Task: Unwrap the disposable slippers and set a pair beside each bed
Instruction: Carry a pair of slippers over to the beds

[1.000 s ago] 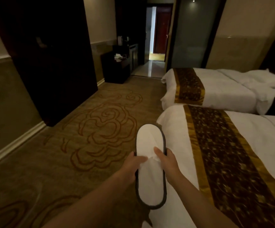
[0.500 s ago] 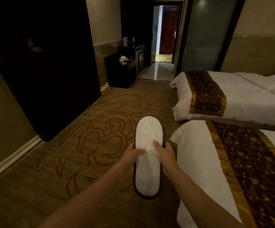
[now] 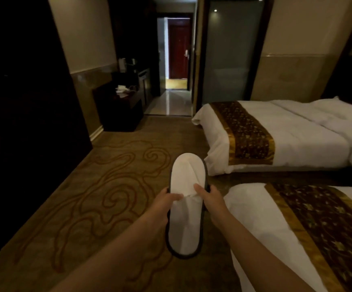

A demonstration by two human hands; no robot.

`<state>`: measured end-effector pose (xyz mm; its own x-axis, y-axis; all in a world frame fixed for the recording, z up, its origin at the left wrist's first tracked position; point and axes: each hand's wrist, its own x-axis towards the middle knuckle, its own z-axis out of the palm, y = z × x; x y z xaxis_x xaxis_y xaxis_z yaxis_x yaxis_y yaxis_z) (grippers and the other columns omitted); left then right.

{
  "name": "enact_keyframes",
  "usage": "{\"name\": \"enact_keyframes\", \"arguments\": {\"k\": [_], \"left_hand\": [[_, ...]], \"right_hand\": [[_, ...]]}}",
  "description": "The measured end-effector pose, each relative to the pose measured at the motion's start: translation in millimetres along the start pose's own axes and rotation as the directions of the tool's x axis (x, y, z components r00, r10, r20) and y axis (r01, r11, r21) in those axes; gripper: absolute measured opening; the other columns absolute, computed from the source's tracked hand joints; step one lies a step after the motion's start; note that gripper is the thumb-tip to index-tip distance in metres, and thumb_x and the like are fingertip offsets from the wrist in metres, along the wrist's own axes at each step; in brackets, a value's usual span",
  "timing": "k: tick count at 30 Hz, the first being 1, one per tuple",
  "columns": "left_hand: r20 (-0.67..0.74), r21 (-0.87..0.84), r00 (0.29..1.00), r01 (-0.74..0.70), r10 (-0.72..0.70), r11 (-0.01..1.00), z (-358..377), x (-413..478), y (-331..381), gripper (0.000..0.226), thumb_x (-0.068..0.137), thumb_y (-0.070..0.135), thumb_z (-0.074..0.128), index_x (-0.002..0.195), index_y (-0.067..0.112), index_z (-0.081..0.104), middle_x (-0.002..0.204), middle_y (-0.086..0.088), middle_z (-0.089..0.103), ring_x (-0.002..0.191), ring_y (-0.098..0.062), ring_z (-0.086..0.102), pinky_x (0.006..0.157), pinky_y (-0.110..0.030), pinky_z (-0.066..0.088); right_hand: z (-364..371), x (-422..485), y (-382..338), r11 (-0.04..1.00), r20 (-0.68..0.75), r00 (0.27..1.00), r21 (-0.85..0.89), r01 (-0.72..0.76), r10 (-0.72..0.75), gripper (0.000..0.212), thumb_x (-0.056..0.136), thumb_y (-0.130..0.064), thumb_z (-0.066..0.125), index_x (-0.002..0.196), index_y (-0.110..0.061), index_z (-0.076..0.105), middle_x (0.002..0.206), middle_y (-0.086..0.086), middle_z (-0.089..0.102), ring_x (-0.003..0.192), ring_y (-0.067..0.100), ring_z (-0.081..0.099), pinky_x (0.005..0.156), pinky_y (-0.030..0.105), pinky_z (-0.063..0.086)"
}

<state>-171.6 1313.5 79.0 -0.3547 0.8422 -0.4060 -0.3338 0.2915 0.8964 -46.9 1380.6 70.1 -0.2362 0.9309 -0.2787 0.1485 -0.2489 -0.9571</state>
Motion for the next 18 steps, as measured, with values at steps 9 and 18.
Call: {"name": "enact_keyframes", "arguments": {"k": [9, 18], "left_hand": [[0.211, 0.097, 0.976, 0.042, -0.062, 0.994, 48.4, 219.1, 73.7, 0.050, 0.086, 0.007, 0.060, 0.133, 0.013, 0.046, 0.124, -0.013, 0.059, 0.108, -0.031, 0.058, 0.090, -0.048, 0.051], [0.275, 0.169, 0.949, 0.113, -0.157, 0.979, 123.4, 448.0, 131.0, 0.056, 0.080, 0.009, 0.066, 0.133, 0.013, 0.047, 0.121, -0.013, 0.061, 0.105, -0.031, 0.059, 0.087, -0.047, 0.052]], "right_hand": [[-14.5, 177.3, -52.4, 0.973, -0.140, 0.975, -0.178, 0.150, -0.176, 0.053, 0.087, -0.024, 0.061, 0.136, -0.013, 0.042, 0.134, 0.010, 0.054, 0.120, 0.027, 0.053, 0.099, 0.045, 0.046], [-41.8, 408.9, -72.9, 0.986, -0.232, 0.958, -0.039, 0.161, -0.166, 0.046, 0.087, -0.017, 0.062, 0.131, -0.016, 0.049, 0.127, 0.009, 0.060, 0.111, 0.022, 0.058, 0.089, 0.034, 0.052]]}}
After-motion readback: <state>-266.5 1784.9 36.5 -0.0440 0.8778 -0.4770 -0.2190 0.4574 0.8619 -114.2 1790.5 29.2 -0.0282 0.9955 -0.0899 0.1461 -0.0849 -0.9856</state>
